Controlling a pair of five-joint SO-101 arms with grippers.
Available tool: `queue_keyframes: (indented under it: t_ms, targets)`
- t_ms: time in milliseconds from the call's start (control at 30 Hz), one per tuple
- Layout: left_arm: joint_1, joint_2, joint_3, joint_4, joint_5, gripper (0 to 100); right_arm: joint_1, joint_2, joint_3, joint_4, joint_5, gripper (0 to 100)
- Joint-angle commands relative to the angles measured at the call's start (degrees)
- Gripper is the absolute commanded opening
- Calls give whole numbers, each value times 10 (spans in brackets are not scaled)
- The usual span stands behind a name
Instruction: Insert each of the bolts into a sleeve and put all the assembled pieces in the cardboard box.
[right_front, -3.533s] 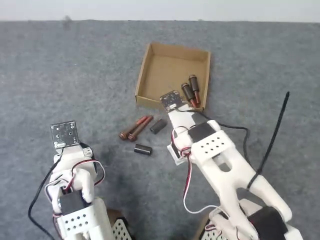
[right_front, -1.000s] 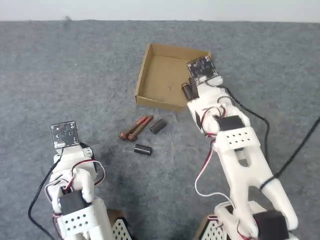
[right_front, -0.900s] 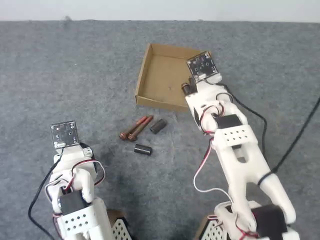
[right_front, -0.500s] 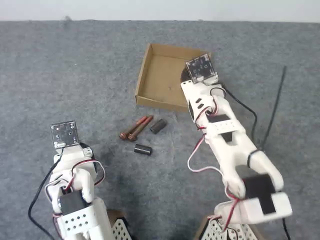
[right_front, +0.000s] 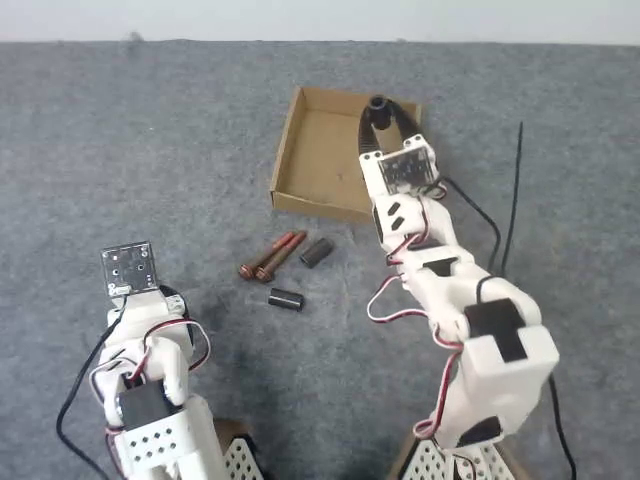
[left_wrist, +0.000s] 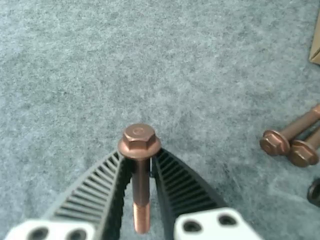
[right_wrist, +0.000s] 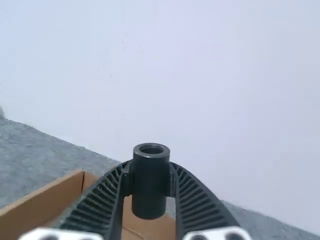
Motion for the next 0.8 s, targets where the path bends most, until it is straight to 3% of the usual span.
queue_keyframes:
  t_ms: [0,133,267,767]
  targets:
    - [1,-15,-8,0,-5,12,-15,16,-8,-66,4,6]
    - [1,-15,-8,0,-5,12,-20,39,23,-89,-11,6]
    - [1,-15,-8,0,-5,12,-27,38,54,-86,-96,6]
    - [1,-15,-8,-1,-5,12,-112,-88,263,-87,-153,6]
